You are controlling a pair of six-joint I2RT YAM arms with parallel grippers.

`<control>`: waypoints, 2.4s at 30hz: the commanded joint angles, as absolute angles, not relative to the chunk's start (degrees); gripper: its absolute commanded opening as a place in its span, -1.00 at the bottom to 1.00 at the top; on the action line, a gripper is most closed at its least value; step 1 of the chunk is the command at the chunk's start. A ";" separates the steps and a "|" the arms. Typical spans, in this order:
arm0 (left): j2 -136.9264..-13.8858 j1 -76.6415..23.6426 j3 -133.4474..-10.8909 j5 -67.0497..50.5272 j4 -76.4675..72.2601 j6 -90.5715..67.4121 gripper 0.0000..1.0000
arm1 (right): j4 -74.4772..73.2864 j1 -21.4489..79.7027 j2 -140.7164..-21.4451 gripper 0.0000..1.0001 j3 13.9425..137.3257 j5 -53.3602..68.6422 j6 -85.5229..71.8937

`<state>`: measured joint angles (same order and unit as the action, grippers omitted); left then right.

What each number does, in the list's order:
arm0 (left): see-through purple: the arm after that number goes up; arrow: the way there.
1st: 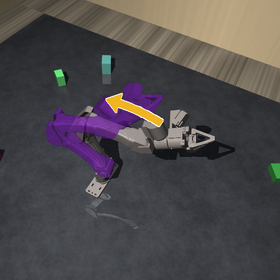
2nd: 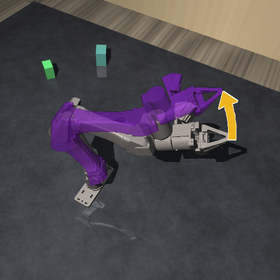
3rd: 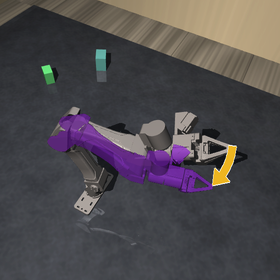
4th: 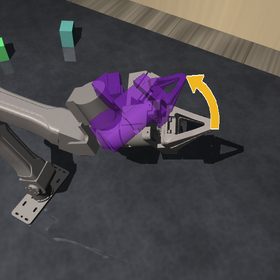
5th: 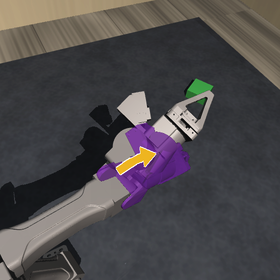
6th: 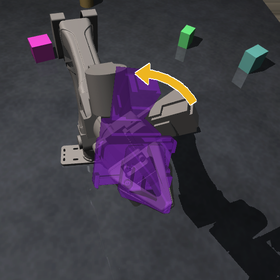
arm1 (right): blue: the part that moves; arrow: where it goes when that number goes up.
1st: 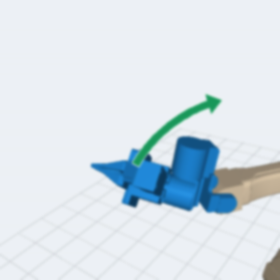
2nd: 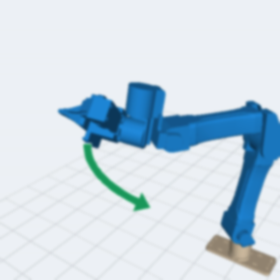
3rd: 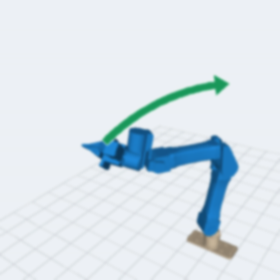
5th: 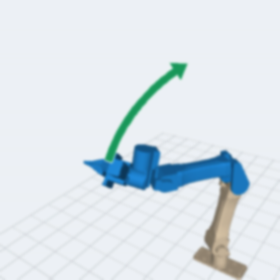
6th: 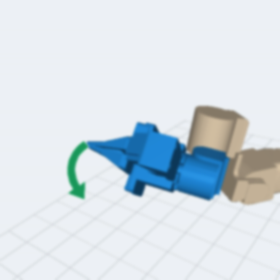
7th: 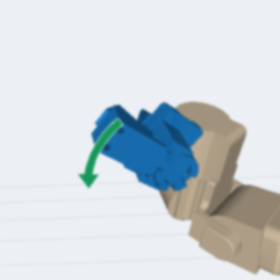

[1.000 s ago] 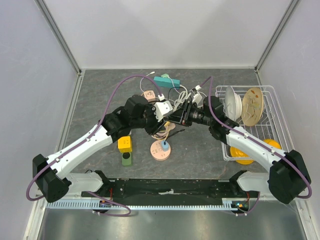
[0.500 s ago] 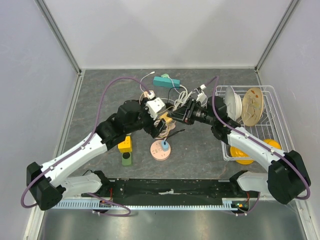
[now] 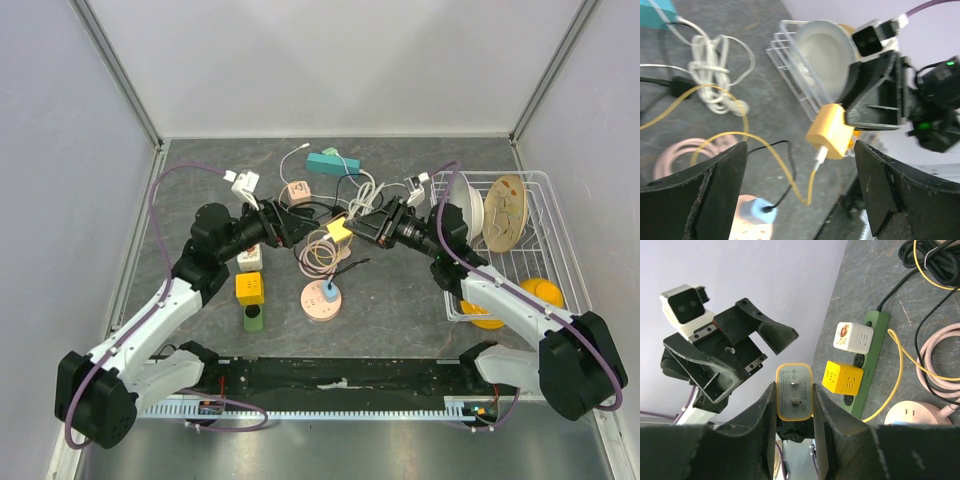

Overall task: Insert the plug
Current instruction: Pick up the plug from the center of the board.

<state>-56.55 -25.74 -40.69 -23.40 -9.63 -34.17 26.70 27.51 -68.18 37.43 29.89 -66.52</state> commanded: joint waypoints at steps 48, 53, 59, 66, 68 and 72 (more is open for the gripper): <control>-69.70 -33.05 -39.55 -29.36 -35.42 -66.53 -0.01 | 46.40 27.16 -69.34 -1.00 33.31 26.54 -70.93; -69.61 -33.05 -39.11 -28.21 -35.95 -67.06 -0.17 | 46.85 27.25 -69.61 -1.00 33.05 26.98 -71.10; -69.08 -33.05 -38.67 -26.54 -36.39 -66.71 -0.28 | 46.84 27.25 -69.43 -1.00 32.52 27.86 -70.93; -68.99 -33.05 -38.58 -25.84 -37.00 -65.92 -0.15 | 46.32 27.25 -68.99 -1.00 31.99 28.04 -71.28; -69.17 -33.05 -38.58 -25.75 -37.18 -65.74 -0.12 | 46.14 27.25 -68.91 -1.00 32.08 28.04 -71.37; -69.43 -33.05 -38.58 -26.01 -37.62 -65.48 -0.10 | 45.97 27.25 -69.08 -1.00 32.26 28.30 -71.37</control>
<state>-69.78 -33.04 -38.28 -28.01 -32.34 -65.54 44.31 27.35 -69.36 32.49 27.14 -71.40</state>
